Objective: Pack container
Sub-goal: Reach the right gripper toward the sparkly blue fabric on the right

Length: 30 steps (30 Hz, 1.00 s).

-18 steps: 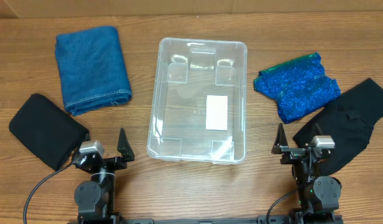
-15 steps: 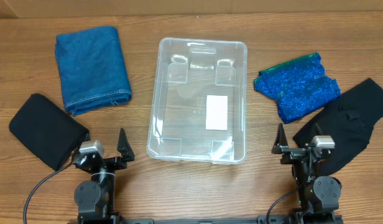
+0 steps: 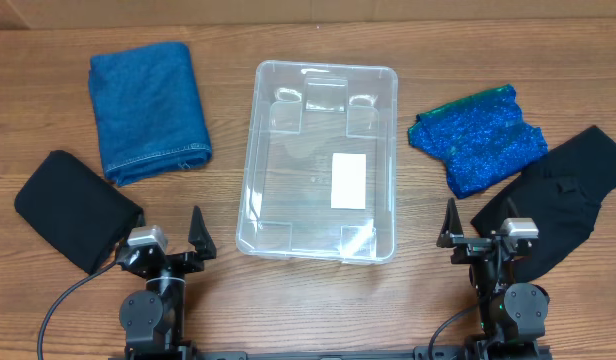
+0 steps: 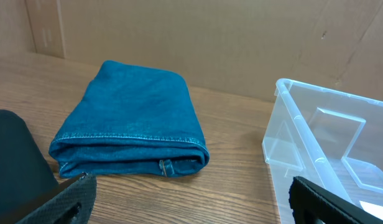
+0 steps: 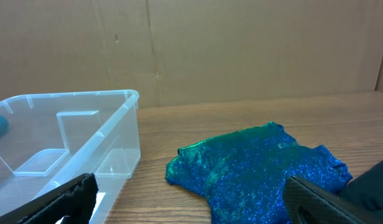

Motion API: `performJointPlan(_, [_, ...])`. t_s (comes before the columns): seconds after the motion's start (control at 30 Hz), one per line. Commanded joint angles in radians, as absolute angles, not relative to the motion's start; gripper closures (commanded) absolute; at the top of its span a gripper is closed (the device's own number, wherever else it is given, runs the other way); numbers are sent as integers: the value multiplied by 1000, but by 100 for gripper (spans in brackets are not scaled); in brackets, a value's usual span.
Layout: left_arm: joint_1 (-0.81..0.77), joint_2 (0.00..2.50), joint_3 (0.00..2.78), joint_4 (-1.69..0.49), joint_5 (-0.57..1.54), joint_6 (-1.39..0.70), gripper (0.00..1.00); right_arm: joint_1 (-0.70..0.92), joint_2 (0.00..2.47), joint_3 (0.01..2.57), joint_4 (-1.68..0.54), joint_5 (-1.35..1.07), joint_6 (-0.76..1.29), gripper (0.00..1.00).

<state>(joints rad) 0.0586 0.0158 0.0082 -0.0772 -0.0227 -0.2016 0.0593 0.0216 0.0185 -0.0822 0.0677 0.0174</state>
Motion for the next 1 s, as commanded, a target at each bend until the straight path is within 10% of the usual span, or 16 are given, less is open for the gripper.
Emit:
performJointPlan(0.0, [54,6,5,-74,-33,-179,0,55,16,9,-76,77,10,0])
performJointPlan(0.77, [54,6,44,-123,-3,-240,0,55,34,57,-103,71,187,0])
performJointPlan(0.97, [54,147,366,-316,-10,-179,0,55,378,404,-258,168,188,0])
